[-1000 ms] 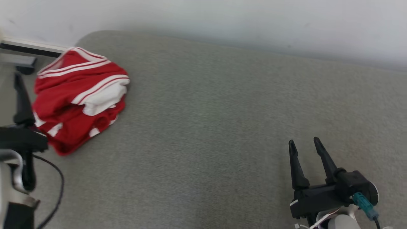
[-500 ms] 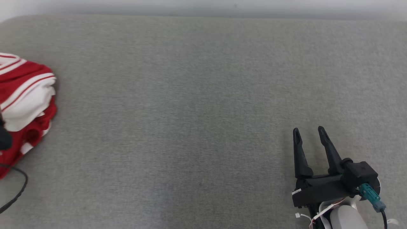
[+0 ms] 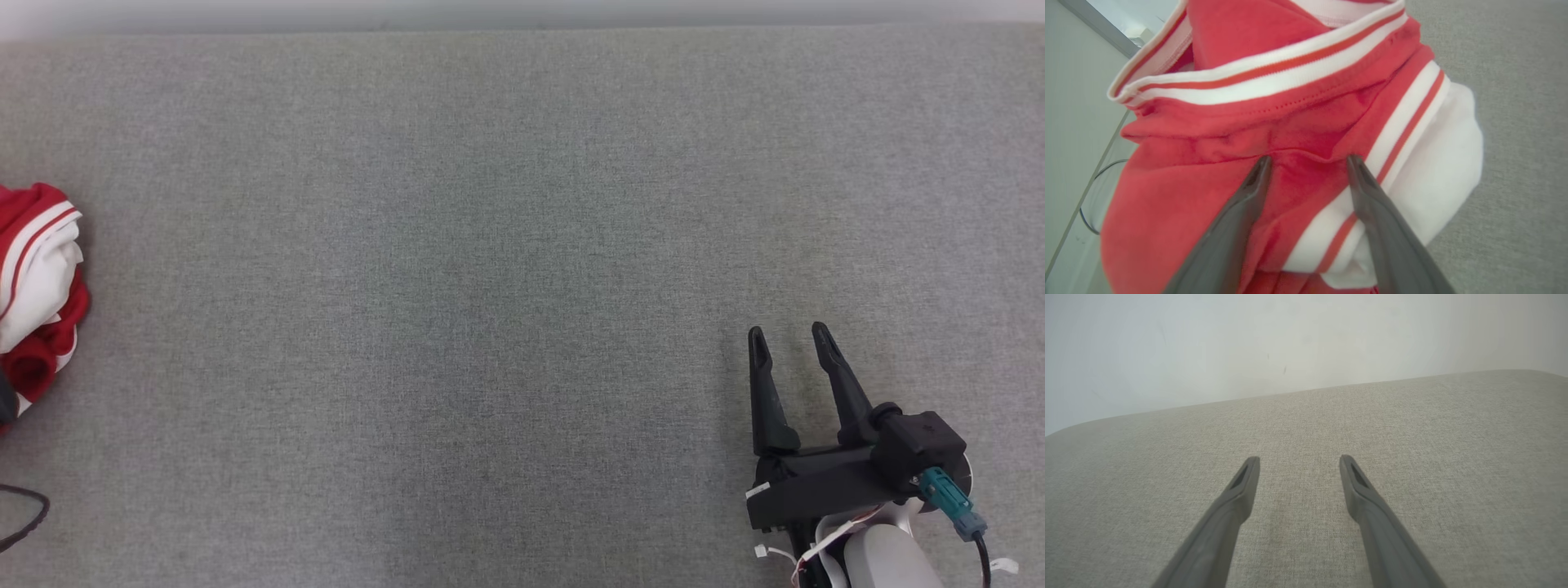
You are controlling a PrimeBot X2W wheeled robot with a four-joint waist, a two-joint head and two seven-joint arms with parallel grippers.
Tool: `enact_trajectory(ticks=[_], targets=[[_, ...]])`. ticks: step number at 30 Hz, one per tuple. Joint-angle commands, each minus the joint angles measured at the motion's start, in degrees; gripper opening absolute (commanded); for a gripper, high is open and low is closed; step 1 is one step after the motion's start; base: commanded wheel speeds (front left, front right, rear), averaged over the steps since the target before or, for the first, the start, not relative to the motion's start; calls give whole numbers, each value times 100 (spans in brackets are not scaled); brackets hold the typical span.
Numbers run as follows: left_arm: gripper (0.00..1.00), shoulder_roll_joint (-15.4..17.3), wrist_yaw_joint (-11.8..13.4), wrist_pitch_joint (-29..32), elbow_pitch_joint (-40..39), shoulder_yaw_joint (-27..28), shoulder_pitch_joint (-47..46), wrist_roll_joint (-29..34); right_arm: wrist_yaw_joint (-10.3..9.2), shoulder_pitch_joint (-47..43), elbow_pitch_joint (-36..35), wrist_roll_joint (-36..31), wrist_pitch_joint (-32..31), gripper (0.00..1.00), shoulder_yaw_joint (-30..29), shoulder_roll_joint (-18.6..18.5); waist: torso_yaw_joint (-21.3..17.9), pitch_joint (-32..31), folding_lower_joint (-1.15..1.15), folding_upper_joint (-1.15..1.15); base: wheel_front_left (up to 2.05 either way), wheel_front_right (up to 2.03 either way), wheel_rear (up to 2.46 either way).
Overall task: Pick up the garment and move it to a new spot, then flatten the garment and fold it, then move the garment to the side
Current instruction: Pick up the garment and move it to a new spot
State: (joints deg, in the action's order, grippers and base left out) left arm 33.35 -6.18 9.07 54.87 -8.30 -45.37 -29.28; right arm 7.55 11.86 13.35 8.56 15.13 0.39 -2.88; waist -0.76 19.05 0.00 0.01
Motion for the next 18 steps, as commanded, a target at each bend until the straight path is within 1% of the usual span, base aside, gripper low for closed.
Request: enact_trajectory(ticks=[1, 5, 9, 12, 18], targets=[[0, 26, 32, -50, 41, -9, -69, 41, -12, 16, -8, -8, 10, 100, -1, 1, -9, -28, 0, -1, 0, 0, 0], [0, 32, 86, -275, 101, -58, -145, 106, -12, -73, 2, -53, 10, 100, -72, 0, 26, -126, 0, -1, 0, 0, 0], [0, -7, 66, -701, 9, -74, -246, 128, -12, -160, 32, -101, 10, 100, -155, 1, 131, -297, 0, -1, 0, 0, 0], [0, 25, 29, -1026, -104, -94, -361, 157, -12, -209, 56, -102, 10, 100, -138, 1, 209, -445, 0, -1, 0, 0, 0], [0, 73, -25, -1464, -414, -183, -610, 239, -12, -314, 109, -65, 10, 100, -94, -1, 310, -708, 0, -1, 0, 0, 0]])
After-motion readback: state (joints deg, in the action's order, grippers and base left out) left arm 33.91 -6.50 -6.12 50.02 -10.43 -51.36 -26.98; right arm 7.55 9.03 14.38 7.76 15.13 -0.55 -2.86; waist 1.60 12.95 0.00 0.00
